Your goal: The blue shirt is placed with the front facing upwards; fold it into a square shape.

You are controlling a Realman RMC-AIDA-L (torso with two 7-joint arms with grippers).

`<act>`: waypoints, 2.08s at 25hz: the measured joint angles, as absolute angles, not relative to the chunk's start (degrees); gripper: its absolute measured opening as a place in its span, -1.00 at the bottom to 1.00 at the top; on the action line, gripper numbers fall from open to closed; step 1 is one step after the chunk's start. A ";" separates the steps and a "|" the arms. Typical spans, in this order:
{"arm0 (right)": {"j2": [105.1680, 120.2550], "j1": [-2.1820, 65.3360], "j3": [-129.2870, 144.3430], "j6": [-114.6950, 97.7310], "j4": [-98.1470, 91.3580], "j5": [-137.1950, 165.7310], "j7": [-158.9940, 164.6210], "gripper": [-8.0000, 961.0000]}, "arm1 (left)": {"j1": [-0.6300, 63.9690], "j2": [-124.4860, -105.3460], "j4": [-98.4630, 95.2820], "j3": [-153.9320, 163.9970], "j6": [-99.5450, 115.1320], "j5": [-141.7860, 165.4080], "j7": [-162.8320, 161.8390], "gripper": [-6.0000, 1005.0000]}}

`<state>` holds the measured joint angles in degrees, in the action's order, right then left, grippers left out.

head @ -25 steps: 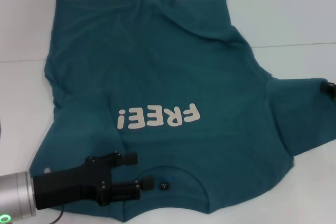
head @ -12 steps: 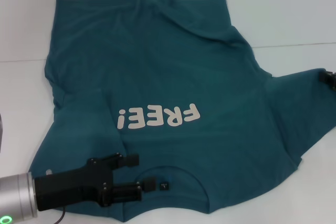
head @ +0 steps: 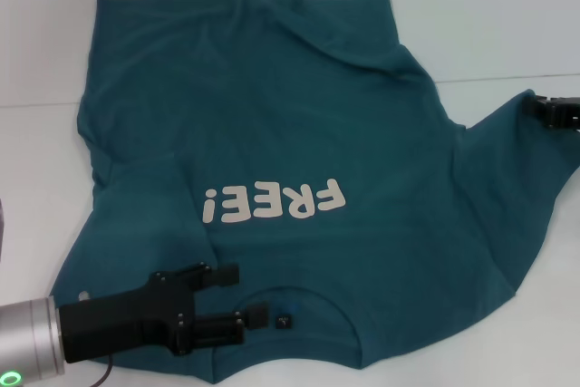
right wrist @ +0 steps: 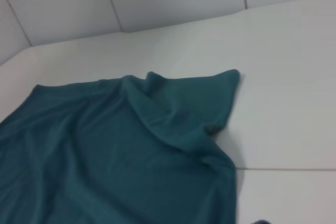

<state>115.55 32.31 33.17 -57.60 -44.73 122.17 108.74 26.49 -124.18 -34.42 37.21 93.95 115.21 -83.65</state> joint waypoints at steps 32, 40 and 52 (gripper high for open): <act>119.46 38.05 47.69 -58.26 -43.26 122.33 108.22 -0.58 | 26.75 -124.10 -33.81 37.02 92.63 115.12 -83.67 0.83; 118.89 34.27 44.65 -54.77 -43.45 121.47 109.29 0.11 | 26.72 -124.10 -33.82 37.17 92.63 115.13 -83.75 0.83; 116.75 27.88 42.27 -61.39 -43.82 121.51 119.88 0.32 | 26.88 -124.01 -33.84 37.42 92.67 115.23 -83.75 0.83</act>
<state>116.75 27.88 42.27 -61.39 -43.82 121.51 119.88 26.88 -124.01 -33.84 37.42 92.67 115.23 -83.75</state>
